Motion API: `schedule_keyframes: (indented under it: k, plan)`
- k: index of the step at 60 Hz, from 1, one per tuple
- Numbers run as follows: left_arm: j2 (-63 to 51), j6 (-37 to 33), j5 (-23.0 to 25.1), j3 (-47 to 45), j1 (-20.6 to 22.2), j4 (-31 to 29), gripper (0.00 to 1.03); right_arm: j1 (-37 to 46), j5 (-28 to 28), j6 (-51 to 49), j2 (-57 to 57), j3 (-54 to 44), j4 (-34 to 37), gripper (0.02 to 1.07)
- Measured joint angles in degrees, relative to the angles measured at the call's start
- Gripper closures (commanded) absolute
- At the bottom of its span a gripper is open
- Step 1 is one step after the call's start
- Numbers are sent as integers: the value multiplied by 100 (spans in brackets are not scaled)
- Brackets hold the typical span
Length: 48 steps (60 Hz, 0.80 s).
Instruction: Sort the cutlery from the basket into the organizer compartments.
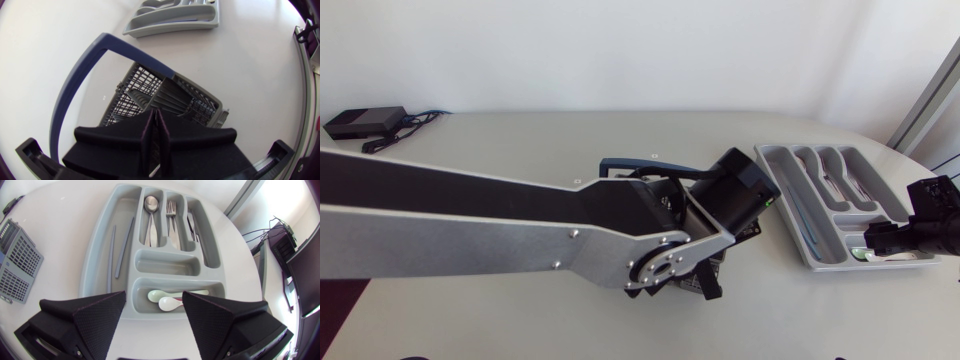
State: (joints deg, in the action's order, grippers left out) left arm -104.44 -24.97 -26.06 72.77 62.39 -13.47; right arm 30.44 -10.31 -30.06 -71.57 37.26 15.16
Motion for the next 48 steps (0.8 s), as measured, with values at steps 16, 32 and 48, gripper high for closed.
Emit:
schedule_keyframes:
  k: [16,32,48]
  plan:
    - [278,-61,26,57,42,-125,100,-37,0,0,136,0,0,25]
    - [868,-225,20,57,55,-197,100,-195,-17,0,608,-90,7,25]
    - [1714,-361,-87,39,74,-350,100,-866,-411,-2,1873,-249,332,21]
